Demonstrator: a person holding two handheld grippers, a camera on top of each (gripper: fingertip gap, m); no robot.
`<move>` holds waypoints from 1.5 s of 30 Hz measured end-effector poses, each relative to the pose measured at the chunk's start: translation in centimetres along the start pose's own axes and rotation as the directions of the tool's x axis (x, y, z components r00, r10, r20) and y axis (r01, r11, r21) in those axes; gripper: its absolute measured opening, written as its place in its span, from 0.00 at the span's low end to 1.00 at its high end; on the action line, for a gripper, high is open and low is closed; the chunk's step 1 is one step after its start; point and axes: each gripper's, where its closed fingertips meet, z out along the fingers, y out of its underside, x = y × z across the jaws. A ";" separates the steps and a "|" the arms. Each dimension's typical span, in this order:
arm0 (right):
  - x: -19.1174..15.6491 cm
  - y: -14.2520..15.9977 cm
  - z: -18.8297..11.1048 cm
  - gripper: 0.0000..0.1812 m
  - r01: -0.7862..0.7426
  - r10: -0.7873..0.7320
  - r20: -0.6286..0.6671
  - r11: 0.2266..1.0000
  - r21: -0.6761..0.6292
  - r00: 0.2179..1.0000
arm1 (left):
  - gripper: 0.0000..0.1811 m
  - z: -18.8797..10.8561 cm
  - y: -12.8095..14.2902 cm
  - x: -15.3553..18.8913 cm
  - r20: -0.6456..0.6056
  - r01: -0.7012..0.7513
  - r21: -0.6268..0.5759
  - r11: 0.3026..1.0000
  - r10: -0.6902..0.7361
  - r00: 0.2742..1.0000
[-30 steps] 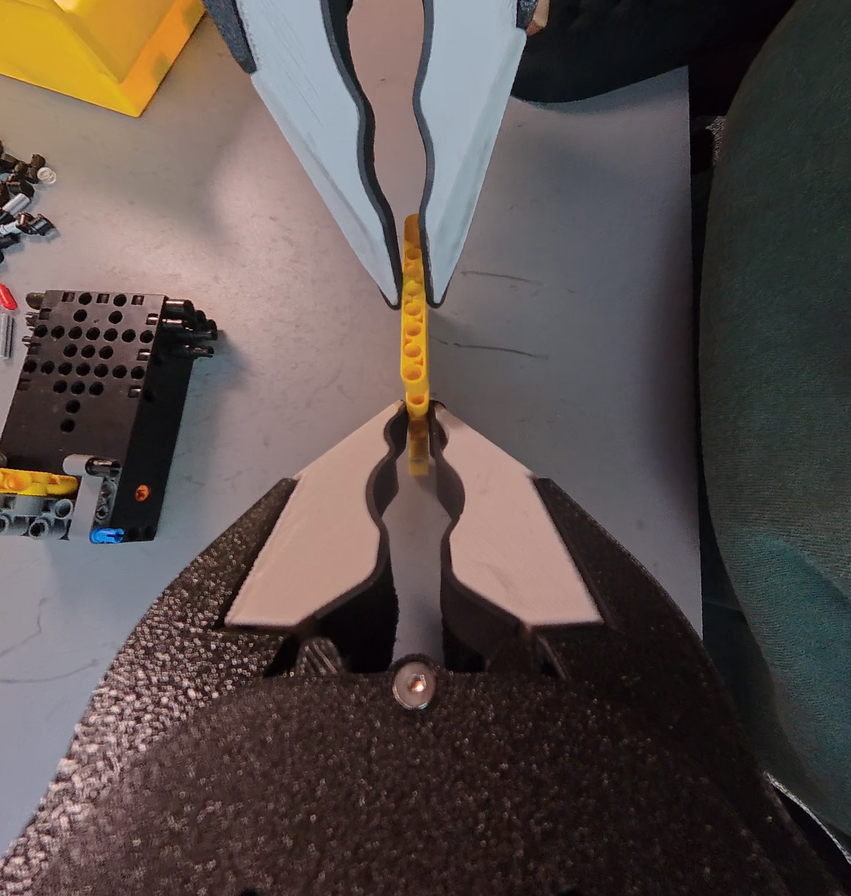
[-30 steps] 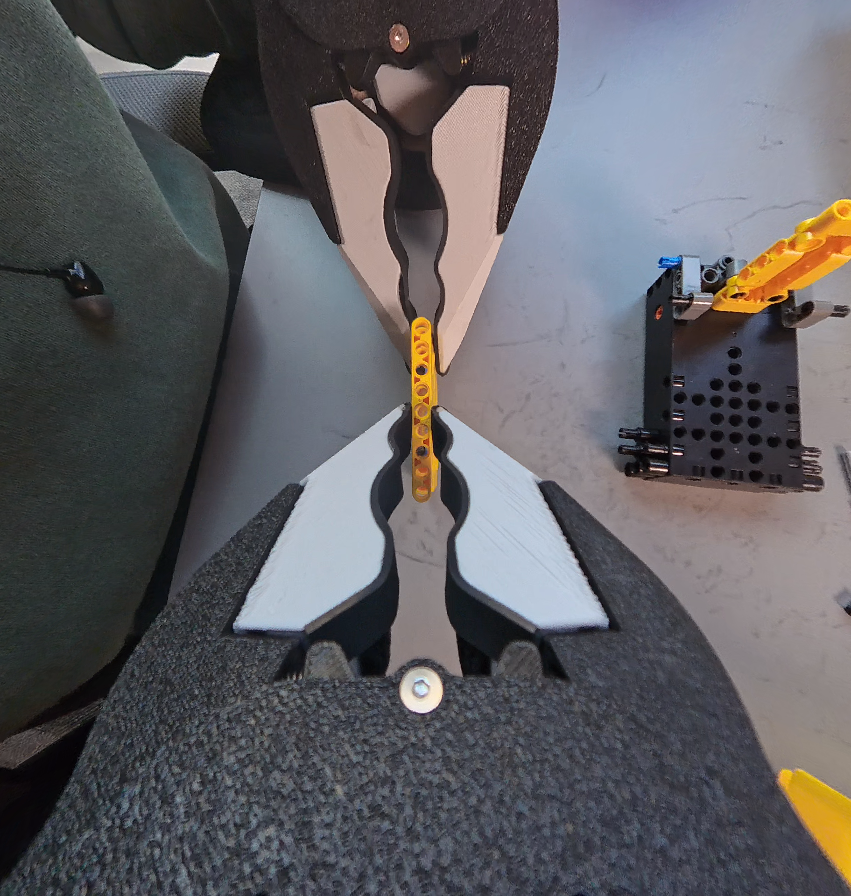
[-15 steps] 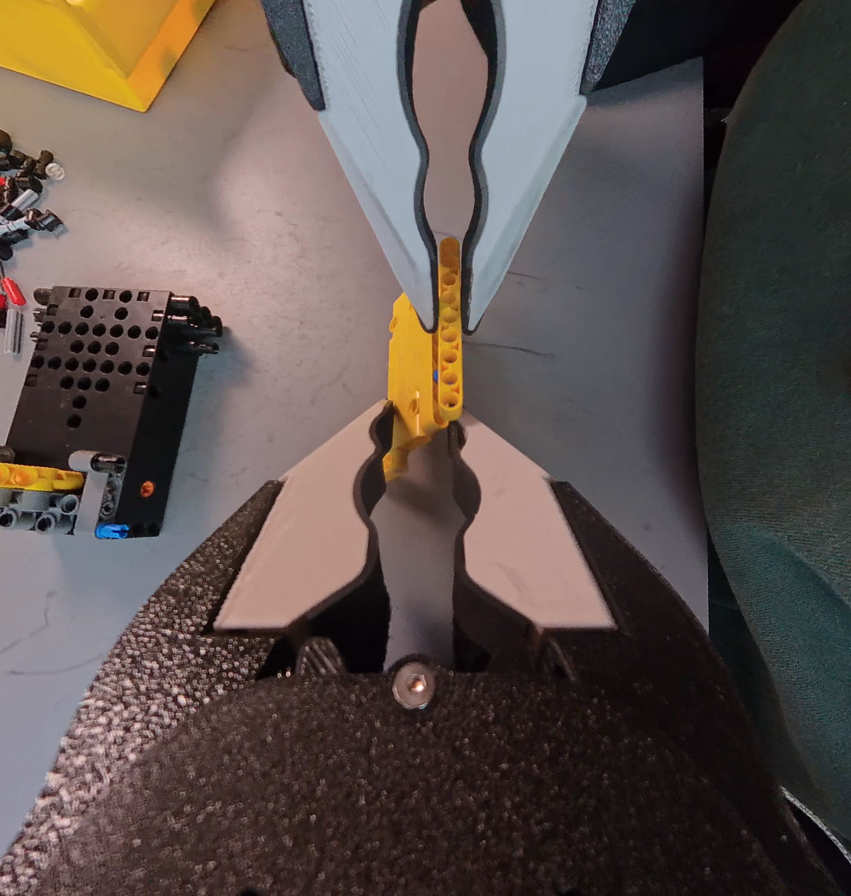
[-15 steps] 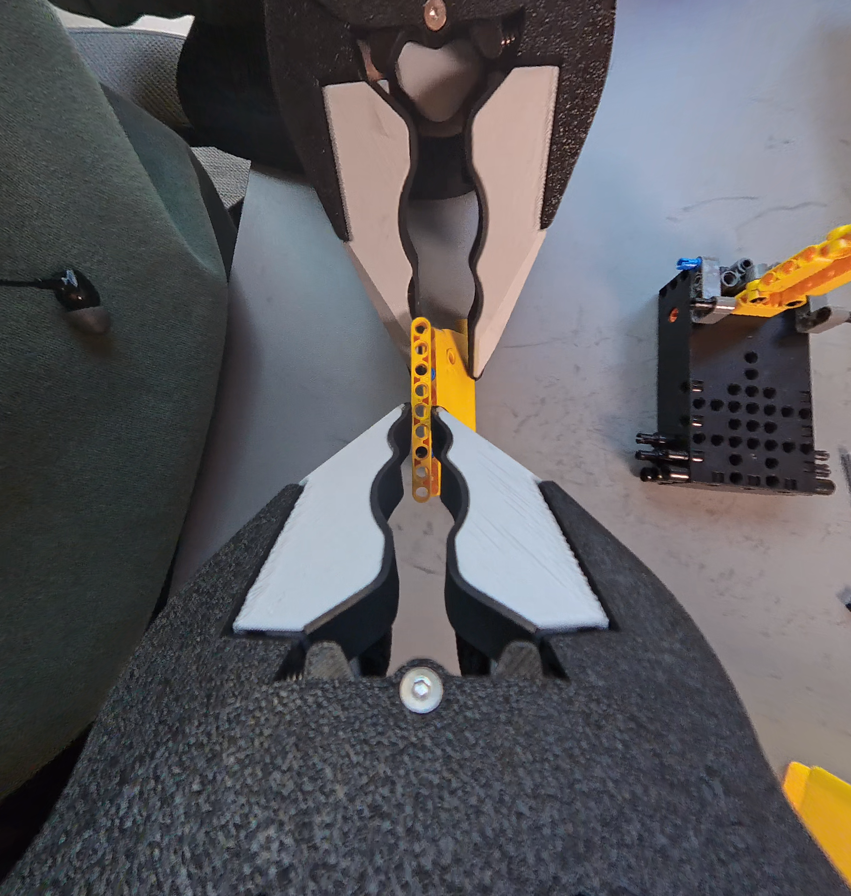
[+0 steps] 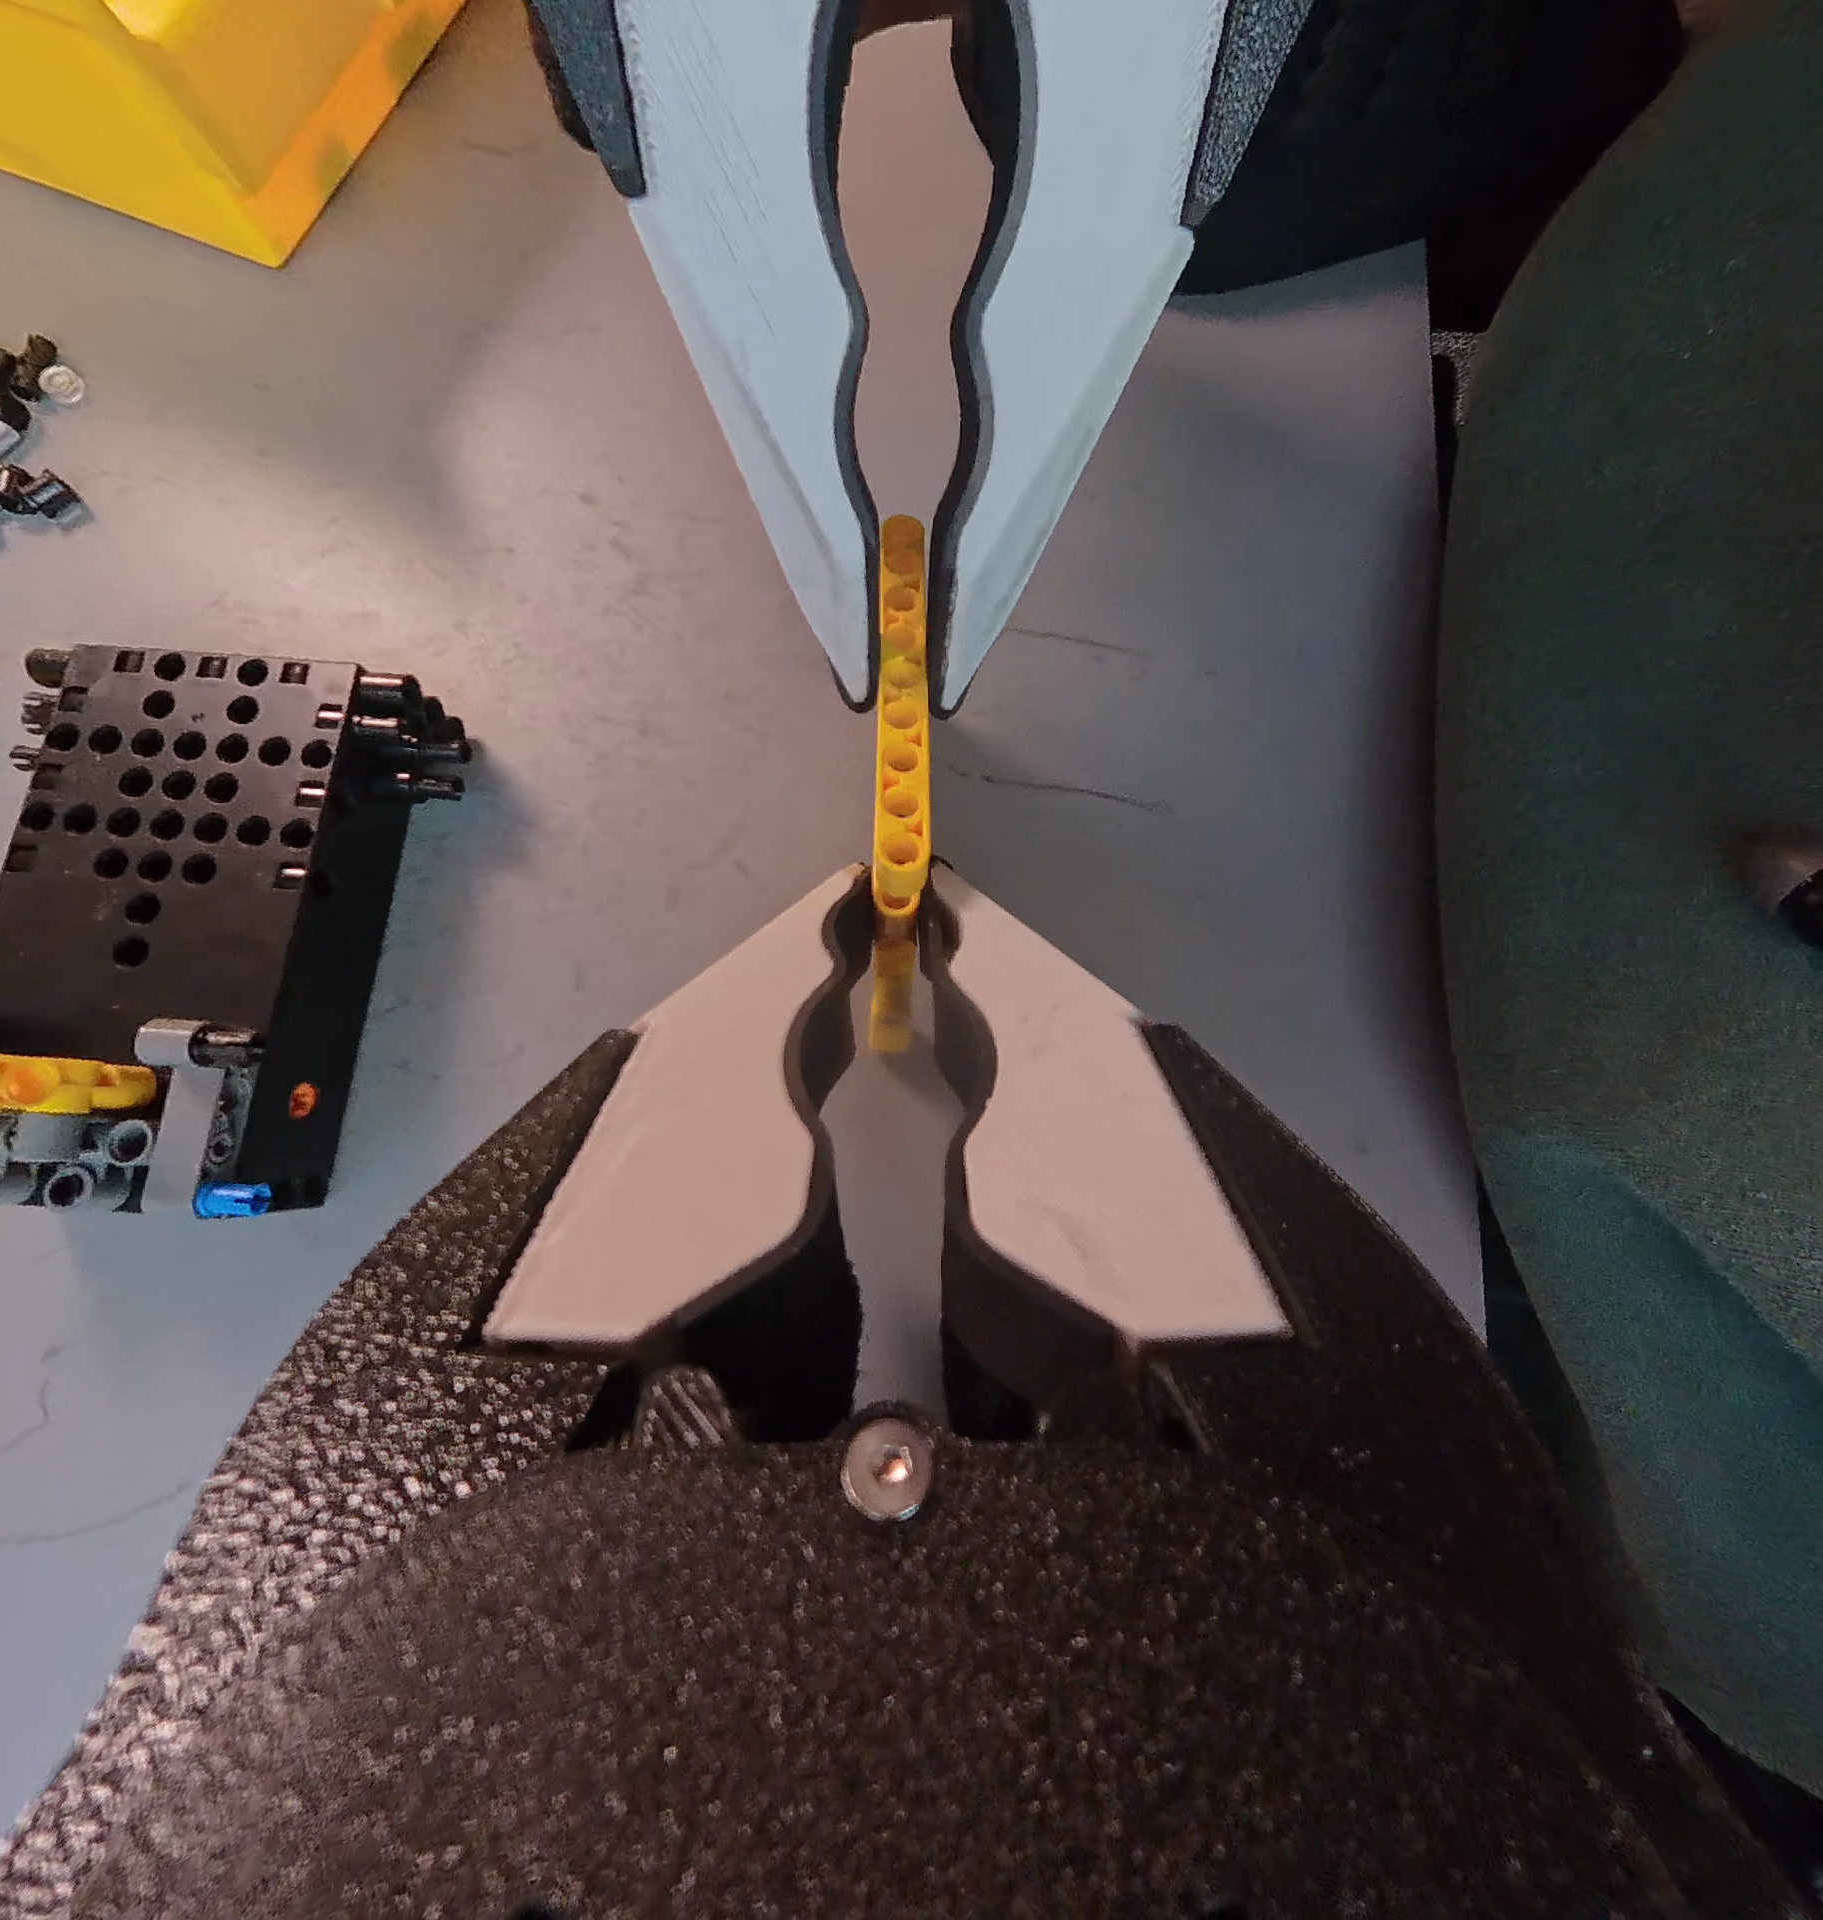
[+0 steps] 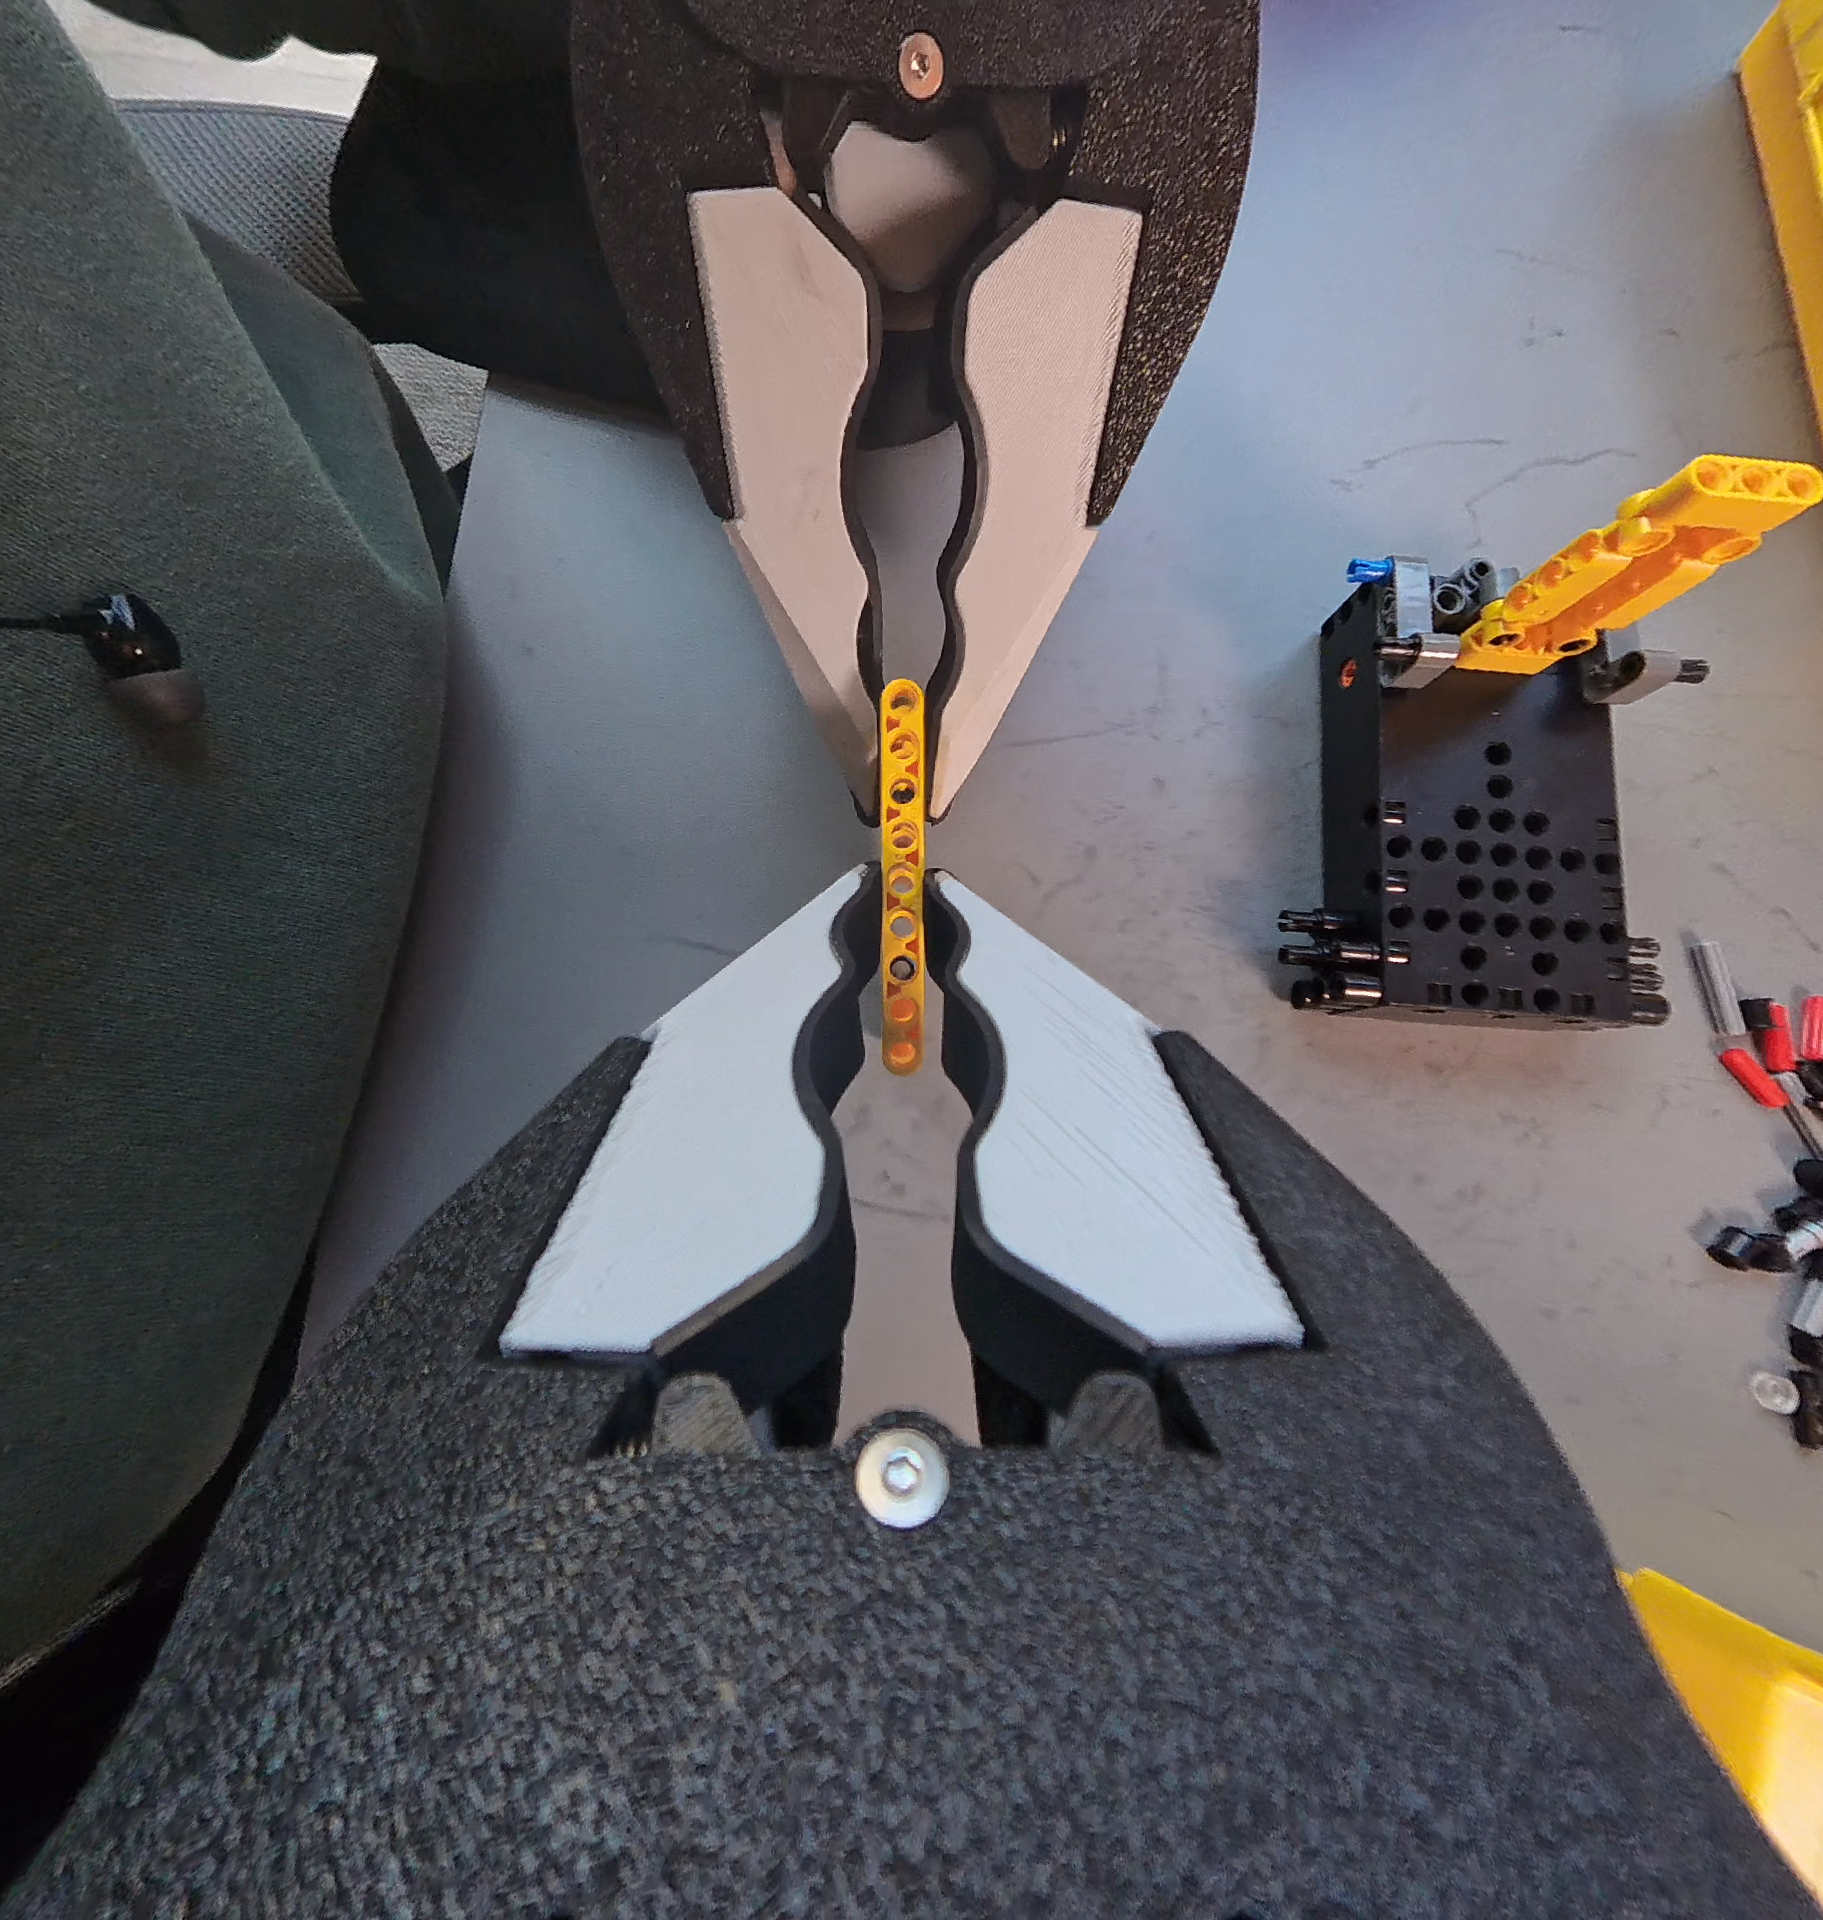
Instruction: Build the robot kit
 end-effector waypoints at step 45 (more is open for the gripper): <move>-0.4 0.3 0.1 0.04 -0.002 0.021 0.088 0.979 -0.206 0.996 | 0.04 0.0 -0.1 0.0 0.002 0.011 0.019 1.000 -0.011 1.000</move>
